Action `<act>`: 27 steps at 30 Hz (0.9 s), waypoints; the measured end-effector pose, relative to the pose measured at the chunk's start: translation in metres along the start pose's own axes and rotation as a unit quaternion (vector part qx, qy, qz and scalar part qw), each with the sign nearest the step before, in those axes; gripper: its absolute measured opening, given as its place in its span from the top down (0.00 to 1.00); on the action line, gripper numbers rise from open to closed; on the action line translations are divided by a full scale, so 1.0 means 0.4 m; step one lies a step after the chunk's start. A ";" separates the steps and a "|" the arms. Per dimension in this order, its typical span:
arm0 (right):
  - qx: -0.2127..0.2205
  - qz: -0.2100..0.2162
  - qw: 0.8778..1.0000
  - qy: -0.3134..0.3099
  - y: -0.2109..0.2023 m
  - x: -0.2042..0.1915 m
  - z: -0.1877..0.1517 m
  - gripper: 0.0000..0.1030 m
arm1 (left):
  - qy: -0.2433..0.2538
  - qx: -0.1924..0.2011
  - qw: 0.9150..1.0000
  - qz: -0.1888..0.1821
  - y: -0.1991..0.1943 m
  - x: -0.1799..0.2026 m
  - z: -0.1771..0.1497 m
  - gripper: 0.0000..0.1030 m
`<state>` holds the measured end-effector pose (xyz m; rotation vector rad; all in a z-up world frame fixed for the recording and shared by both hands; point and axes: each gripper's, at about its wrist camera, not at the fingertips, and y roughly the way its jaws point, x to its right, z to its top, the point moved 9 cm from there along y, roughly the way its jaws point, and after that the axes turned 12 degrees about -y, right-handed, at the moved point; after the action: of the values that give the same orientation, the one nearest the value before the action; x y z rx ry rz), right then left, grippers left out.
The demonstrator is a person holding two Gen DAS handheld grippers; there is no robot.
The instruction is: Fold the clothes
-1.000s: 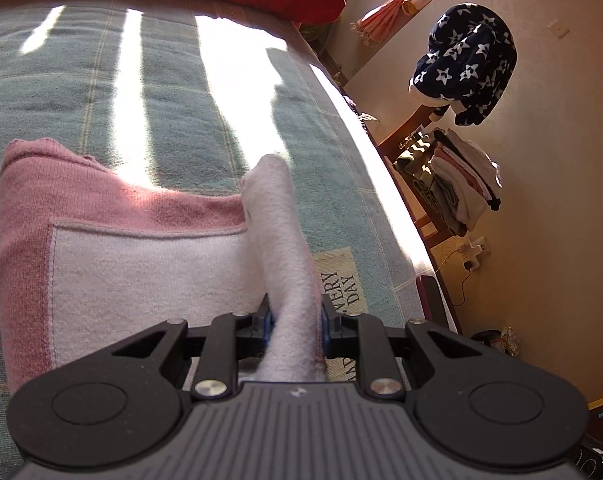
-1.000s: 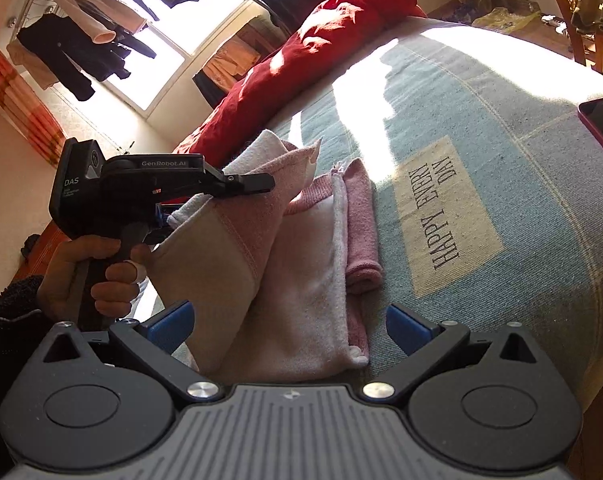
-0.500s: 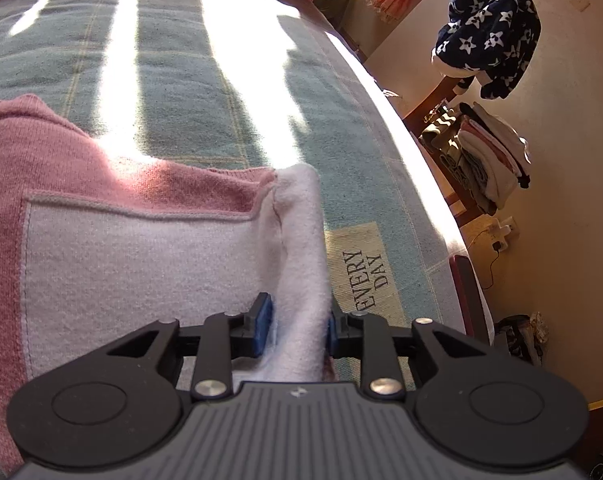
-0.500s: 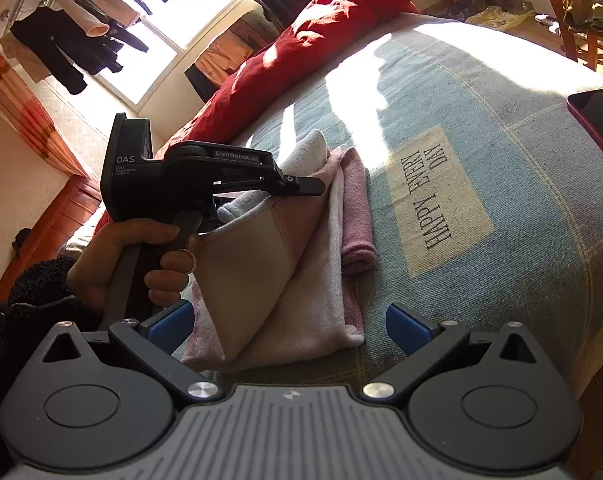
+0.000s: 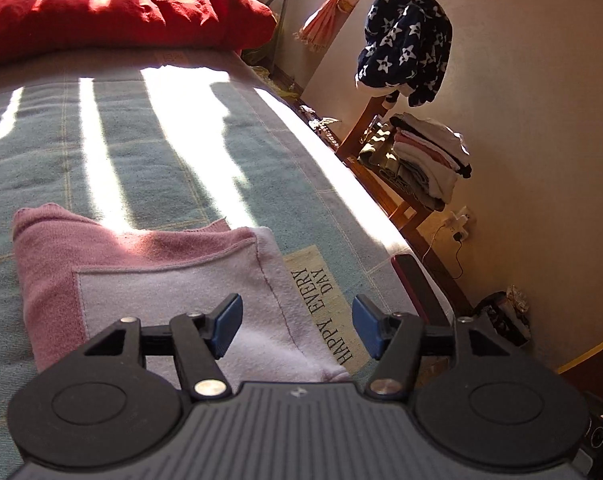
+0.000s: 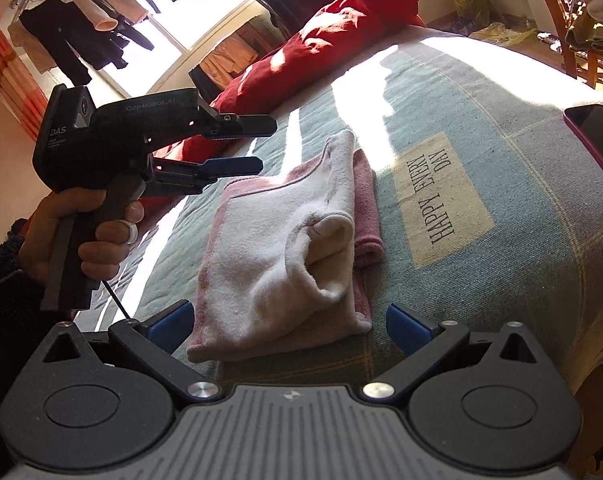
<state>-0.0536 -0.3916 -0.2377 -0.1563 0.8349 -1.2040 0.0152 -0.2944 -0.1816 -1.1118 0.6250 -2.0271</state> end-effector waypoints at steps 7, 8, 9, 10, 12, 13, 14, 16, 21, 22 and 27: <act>-0.003 0.029 0.999 -0.033 0.031 -0.049 -0.010 0.00 | 0.064 0.006 0.998 0.027 -0.091 -0.119 -0.137 0.34; -0.004 0.037 0.998 -0.040 0.037 -0.061 -0.009 0.00 | 0.059 0.010 0.998 0.022 -0.093 -0.129 -0.141 0.34; -0.003 0.044 0.998 -0.052 0.043 -0.077 -0.004 0.00 | 0.055 0.014 0.998 0.017 -0.096 -0.139 -0.144 0.34; 0.000 0.051 0.996 -0.067 0.049 -0.096 0.005 0.00 | 0.050 0.024 0.998 0.011 -0.098 -0.146 -0.138 0.34; 0.008 0.064 0.993 -0.103 0.062 -0.138 0.026 0.00 | 0.042 0.036 0.998 -0.002 -0.093 -0.150 -0.113 0.34; 0.015 0.070 0.989 -0.130 0.069 -0.162 0.043 0.00 | 0.038 0.041 0.998 -0.009 -0.090 -0.152 -0.100 0.34; 0.022 0.072 0.985 -0.154 0.080 -0.181 0.057 0.00 | 0.034 0.041 0.998 -0.014 -0.075 -0.156 -0.085 0.34; 0.027 0.068 0.978 -0.195 0.117 -0.205 0.081 0.00 | 0.024 0.041 0.999 -0.023 -0.046 -0.163 -0.056 0.34; -0.014 0.010 0.972 -0.235 0.223 -0.152 0.064 0.00 | 0.026 0.033 0.999 -0.002 0.040 -0.221 -0.033 0.34; -0.028 -0.009 0.971 -0.236 0.242 -0.129 0.051 0.00 | 0.029 0.031 0.999 0.003 0.055 -0.236 -0.036 0.34; -0.025 0.011 0.976 -0.218 0.231 -0.052 -0.039 0.00 | 0.067 0.041 0.997 -0.005 0.074 -0.256 -0.052 0.37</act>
<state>0.0044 -0.3328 -0.2868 -0.4347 0.4797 -1.0745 0.0450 -0.2311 -0.2644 -0.9384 0.5999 -2.1294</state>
